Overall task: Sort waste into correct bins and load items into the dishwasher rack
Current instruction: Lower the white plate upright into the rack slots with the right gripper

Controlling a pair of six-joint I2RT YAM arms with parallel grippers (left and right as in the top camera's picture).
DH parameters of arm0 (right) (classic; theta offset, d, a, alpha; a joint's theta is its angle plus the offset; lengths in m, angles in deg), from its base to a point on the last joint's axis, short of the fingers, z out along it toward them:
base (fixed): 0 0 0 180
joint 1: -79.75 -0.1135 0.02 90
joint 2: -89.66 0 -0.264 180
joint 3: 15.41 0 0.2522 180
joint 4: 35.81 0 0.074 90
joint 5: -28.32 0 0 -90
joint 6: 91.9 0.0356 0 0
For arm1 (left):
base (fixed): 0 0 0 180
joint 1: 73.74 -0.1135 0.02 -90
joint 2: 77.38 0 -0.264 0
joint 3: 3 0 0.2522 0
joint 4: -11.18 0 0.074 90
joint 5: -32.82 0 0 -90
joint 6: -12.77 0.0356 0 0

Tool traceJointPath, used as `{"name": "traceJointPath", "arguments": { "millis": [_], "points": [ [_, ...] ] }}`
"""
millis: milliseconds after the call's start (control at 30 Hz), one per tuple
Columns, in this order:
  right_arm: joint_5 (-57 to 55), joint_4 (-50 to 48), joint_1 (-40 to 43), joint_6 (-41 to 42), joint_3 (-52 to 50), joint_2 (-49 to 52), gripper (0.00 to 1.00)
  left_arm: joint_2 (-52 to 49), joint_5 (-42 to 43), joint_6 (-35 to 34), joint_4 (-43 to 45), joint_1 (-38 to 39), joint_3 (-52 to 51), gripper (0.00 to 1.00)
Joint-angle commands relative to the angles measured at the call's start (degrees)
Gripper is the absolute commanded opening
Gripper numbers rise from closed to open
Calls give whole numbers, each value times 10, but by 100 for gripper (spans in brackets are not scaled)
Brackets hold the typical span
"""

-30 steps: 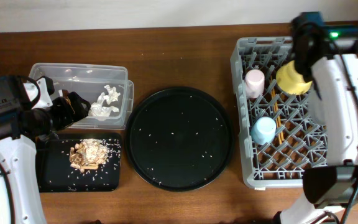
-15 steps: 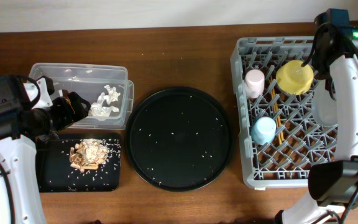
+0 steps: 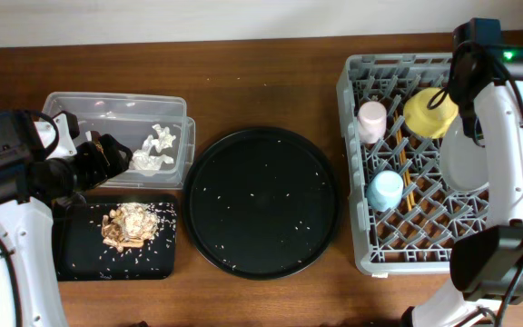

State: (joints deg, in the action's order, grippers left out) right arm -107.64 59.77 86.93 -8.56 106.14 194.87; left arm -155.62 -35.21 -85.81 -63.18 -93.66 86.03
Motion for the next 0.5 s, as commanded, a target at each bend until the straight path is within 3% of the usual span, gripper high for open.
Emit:
{"name": "traceJointPath", "arguments": {
  "millis": [0, 267, 400, 467],
  "points": [
    [1, -26, 5, -78, -24, 3, 4, 10, -4, 3, 0, -3, -2, 100],
    [48, -54, 4, -96, -25, 3, 6, 10, -4, 3, 0, -3, -2, 100],
    [103, -54, 4, -96, -25, 3, 27, 10, -4, 4, 0, -3, -2, 100],
    [132, -54, 4, -96, -25, 3, 32, 10, -4, 3, 0, -3, -2, 100]
  ]
}}
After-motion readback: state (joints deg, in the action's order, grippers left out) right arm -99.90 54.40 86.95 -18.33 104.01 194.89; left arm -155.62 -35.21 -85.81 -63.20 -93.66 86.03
